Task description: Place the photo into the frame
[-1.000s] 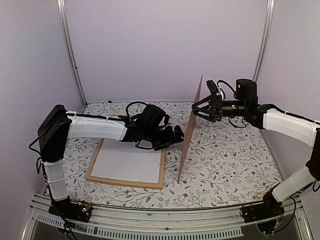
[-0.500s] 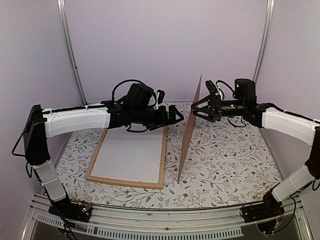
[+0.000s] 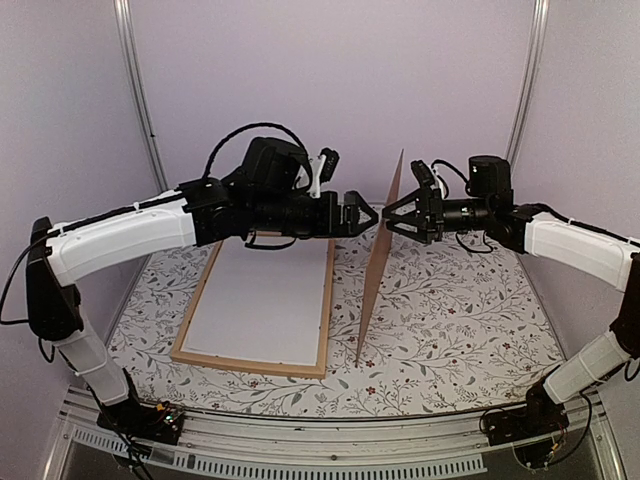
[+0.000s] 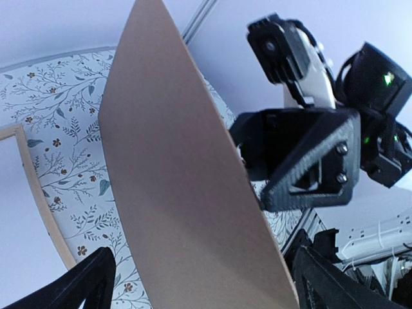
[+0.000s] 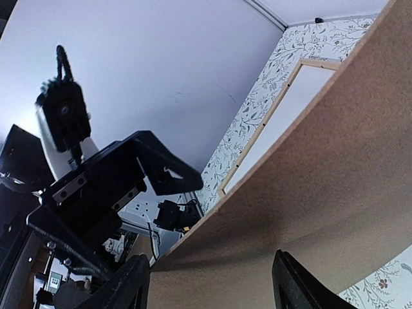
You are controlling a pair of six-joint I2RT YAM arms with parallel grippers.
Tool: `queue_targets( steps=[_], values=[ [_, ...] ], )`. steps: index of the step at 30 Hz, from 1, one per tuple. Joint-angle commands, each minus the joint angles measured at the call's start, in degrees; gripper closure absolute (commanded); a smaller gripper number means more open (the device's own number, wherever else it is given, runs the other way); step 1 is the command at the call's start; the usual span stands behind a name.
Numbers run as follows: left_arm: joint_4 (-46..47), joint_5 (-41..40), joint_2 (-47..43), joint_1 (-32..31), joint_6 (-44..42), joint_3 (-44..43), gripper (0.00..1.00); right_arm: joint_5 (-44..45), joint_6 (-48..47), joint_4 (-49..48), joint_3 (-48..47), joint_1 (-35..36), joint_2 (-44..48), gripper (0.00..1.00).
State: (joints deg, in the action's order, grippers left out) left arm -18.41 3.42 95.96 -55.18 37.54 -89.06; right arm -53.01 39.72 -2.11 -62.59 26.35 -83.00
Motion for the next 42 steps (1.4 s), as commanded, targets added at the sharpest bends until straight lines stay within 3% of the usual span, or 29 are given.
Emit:
queue_targets(
  steps=[1, 12, 21, 30, 42],
  values=[
    [-6.2, -5.1, -0.7, -3.9, -3.8, -4.7, 0.03, 1.5, -1.0, 2.1, -1.9, 0.2, -0.8, 0.32],
    [-24.0, -18.8, 10.3, -9.7, -6.5, -22.6, 0.22, 2.1, -1.3, 4.0, -2.3, 0.2, -0.4, 0.32],
    [-33.0, -19.7, 18.7, -10.9, -6.7, -35.9, 0.39, 2.8, -1.9, 5.1, -2.4, -0.1, 0.0, 0.32],
    [-35.7, -21.0, 19.0, -11.0, -5.7, -37.8, 0.58, 3.8, -3.5, 8.3, -4.4, -1.6, 0.6, 0.31],
    [-39.2, -21.4, 19.7, -10.3, -6.6, -39.7, 0.65, 6.0, -7.4, 15.1, -6.1, -6.3, 4.4, 0.28]
  ],
)
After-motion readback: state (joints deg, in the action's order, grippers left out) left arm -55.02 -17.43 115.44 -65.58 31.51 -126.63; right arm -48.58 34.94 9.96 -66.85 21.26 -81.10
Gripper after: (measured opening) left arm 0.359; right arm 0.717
